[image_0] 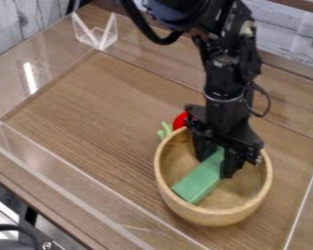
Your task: Remove the green stick from the brown bowl and put it on the table
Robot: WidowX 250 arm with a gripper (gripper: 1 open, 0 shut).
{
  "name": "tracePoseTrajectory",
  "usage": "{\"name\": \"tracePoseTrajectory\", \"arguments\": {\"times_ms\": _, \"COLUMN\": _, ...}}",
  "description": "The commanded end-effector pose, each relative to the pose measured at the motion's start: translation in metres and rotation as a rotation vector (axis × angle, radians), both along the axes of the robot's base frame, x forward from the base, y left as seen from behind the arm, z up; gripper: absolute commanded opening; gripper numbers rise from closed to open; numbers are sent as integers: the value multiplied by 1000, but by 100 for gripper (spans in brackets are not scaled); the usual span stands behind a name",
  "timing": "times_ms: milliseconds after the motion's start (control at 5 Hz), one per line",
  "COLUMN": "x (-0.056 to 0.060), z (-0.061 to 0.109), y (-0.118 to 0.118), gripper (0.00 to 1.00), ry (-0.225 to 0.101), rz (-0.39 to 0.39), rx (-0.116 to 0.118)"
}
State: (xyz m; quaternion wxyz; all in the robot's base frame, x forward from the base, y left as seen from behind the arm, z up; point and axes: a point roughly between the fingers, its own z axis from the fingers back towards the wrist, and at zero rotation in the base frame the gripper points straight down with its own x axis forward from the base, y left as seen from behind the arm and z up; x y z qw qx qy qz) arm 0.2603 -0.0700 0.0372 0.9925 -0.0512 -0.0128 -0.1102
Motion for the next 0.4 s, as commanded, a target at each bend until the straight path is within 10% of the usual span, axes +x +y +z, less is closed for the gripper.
{"name": "tracePoseTrajectory", "arguments": {"times_ms": 0, "x": 6, "z": 9, "y": 10, "gripper": 0, "ry": -36, "rz": 57, "rx": 0}}
{"name": "tracePoseTrajectory", "arguments": {"times_ms": 200, "x": 1, "z": 9, "y": 7, "gripper": 0, "ry": -34, "rz": 82, "rx": 1}}
